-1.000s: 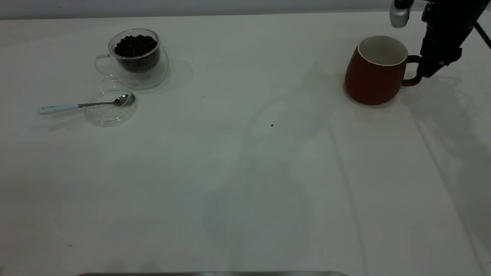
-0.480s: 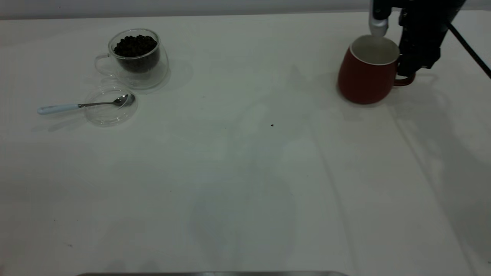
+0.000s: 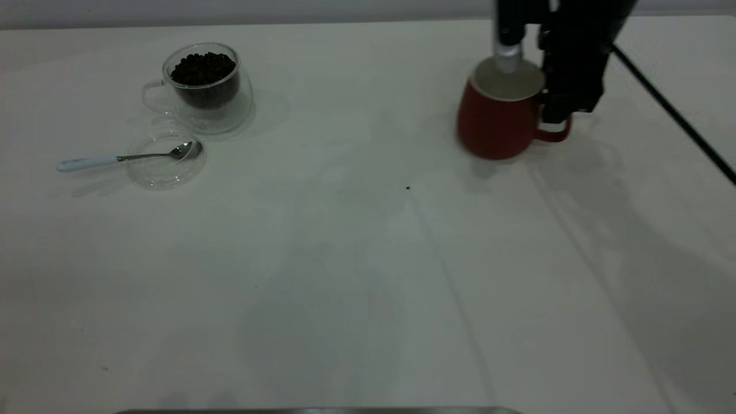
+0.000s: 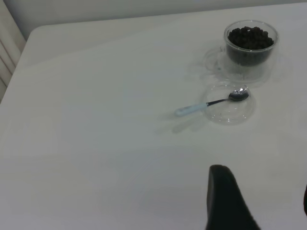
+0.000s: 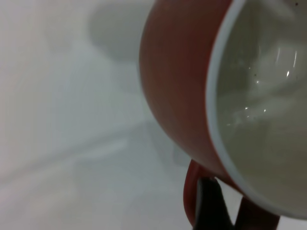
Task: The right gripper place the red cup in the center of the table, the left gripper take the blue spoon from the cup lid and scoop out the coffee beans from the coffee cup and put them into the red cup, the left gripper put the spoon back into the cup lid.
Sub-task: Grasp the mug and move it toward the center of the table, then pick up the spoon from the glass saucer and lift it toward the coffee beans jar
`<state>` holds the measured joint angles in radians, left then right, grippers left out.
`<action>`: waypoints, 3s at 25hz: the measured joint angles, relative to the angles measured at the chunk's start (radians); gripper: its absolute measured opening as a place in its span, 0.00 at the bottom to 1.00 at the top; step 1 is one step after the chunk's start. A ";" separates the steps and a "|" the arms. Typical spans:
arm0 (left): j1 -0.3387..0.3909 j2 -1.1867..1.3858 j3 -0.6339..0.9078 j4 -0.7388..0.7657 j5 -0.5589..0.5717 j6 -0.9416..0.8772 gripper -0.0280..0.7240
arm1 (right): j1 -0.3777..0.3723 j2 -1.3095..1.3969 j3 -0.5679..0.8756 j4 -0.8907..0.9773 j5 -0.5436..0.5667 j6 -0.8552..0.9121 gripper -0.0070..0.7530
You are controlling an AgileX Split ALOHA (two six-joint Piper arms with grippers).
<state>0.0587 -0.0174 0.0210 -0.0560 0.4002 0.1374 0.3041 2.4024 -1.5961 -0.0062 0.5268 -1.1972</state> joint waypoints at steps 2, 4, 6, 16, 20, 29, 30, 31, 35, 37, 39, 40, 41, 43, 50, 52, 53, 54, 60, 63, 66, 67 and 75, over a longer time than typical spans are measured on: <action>0.000 0.000 0.000 0.000 0.000 0.000 0.63 | 0.029 0.000 0.000 0.006 0.004 0.001 0.68; 0.000 0.000 0.000 0.000 0.000 0.003 0.63 | 0.054 0.000 0.000 0.006 0.007 0.008 0.68; 0.000 0.000 0.000 0.000 0.000 0.003 0.63 | 0.076 0.000 0.000 0.006 0.010 0.016 0.68; 0.000 0.000 0.000 0.000 0.000 0.002 0.63 | 0.136 -0.013 0.000 0.006 0.070 0.045 0.68; 0.000 0.000 0.000 0.000 0.000 0.002 0.63 | 0.135 -0.067 0.000 -0.007 0.119 0.056 0.68; 0.000 0.000 0.000 0.000 0.000 0.002 0.63 | 0.109 -0.314 0.001 -0.157 0.334 0.359 0.68; 0.000 0.000 0.000 0.000 0.000 0.002 0.63 | 0.108 -0.360 0.001 -0.164 0.371 0.414 0.68; 0.000 0.000 0.000 0.000 0.000 0.002 0.63 | 0.108 -0.408 0.001 -0.172 0.403 0.463 0.68; 0.000 0.000 0.000 0.000 0.000 0.002 0.63 | 0.108 -0.600 0.001 -0.190 0.539 0.711 0.68; 0.000 0.000 0.000 0.000 0.000 0.002 0.63 | 0.108 -0.707 0.001 -0.202 0.613 0.844 0.68; 0.000 0.000 0.000 0.000 0.000 -0.001 0.63 | 0.108 -0.797 0.001 -0.220 0.677 0.956 0.68; 0.000 0.000 0.000 0.000 0.000 -0.001 0.63 | 0.108 -0.842 0.001 -0.227 0.697 1.012 0.68; 0.000 0.000 0.000 0.000 0.000 -0.001 0.63 | 0.108 -0.885 0.001 -0.233 0.706 1.061 0.68; 0.000 0.000 0.000 0.000 0.000 0.000 0.63 | 0.108 -0.958 0.005 -0.234 0.707 1.142 0.68; 0.000 0.000 0.000 0.000 0.000 0.000 0.63 | 0.108 -1.224 0.079 -0.110 0.707 1.244 0.68; 0.000 0.000 0.000 0.000 0.000 0.000 0.63 | 0.108 -1.315 0.122 -0.067 0.707 1.242 0.68; 0.000 0.000 0.000 0.000 0.000 0.000 0.63 | 0.108 -1.351 0.140 -0.049 0.707 1.242 0.68; 0.000 0.000 0.000 0.000 0.000 0.000 0.63 | 0.108 -1.395 0.166 -0.036 0.707 1.242 0.68; 0.000 0.000 0.000 0.000 0.000 0.000 0.63 | 0.108 -1.631 0.408 0.018 0.707 1.242 0.68; 0.000 0.000 0.000 0.000 0.000 0.000 0.63 | 0.108 -1.730 0.563 0.020 0.707 1.245 0.67; 0.000 0.000 0.000 0.000 0.000 0.000 0.63 | 0.073 -1.814 0.698 0.023 0.707 1.250 0.67; 0.000 0.000 0.000 0.000 0.000 0.000 0.63 | 0.049 -1.847 0.739 0.024 0.707 1.250 0.67; 0.000 0.000 0.000 0.000 0.000 0.002 0.63 | -0.228 -2.119 0.912 -0.003 0.707 1.249 0.66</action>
<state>0.0587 -0.0174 0.0210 -0.0560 0.4002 0.1399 0.0759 0.2833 -0.6841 -0.0095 1.2342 0.0513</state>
